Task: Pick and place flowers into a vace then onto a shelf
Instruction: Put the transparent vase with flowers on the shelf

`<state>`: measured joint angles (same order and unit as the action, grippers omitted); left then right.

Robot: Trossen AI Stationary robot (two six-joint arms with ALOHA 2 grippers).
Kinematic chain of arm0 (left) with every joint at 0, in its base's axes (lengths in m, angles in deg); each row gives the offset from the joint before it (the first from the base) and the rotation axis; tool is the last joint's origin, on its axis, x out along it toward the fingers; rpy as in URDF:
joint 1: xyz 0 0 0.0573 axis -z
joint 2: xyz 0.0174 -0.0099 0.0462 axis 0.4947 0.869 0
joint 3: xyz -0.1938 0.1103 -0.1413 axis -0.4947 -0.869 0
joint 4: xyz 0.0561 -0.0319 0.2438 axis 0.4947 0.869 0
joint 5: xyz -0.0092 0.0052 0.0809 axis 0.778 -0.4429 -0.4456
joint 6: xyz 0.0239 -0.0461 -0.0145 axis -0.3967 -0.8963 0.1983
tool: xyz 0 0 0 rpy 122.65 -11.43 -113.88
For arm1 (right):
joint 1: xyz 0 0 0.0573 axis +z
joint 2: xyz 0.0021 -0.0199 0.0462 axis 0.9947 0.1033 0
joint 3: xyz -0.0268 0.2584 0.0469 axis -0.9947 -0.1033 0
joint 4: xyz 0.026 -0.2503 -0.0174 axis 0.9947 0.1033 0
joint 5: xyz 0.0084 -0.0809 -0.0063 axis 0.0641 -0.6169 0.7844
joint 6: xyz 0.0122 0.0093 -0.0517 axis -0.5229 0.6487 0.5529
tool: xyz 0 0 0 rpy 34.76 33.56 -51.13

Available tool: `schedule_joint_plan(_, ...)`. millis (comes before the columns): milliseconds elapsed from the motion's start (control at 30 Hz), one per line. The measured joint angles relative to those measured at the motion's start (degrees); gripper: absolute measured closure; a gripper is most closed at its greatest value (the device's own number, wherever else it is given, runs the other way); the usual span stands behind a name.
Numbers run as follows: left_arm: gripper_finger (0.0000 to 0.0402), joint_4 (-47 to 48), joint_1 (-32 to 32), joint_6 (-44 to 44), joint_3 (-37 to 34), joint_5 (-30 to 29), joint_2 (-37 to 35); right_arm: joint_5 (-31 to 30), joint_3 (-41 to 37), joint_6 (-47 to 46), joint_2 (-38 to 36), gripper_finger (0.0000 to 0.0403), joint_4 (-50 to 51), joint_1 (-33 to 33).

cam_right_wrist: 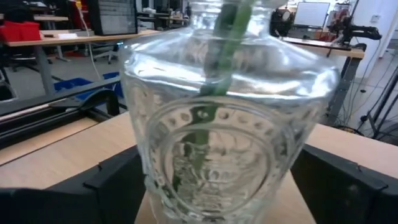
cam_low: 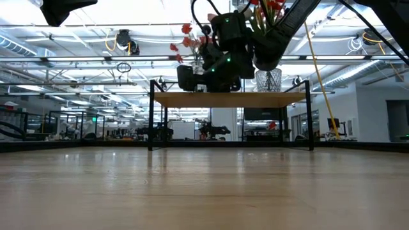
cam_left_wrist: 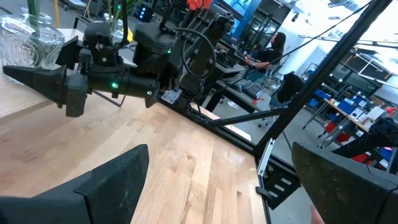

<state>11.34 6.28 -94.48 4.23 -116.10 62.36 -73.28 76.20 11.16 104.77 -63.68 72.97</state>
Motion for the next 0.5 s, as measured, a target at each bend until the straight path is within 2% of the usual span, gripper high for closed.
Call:
schedule_joint_plan(133,0.0002,0.0,0.0,0.0,0.0,0.0,0.0,-0.3,0.0,0.3,0.0,0.0009,-0.7,0.2)
schedule_joint_plan(367,0.0002,0.0,0.0,0.0,0.0,0.0,0.0,-3.0,0.0,-0.5,0.0,0.0004,-1.0,2.1)
schedule_joint_plan(500,0.0002,0.0,0.0,0.0,0.0,0.0,0.0,-4.8,0.0,2.8,-0.1,0.0004,-1.9,4.1)
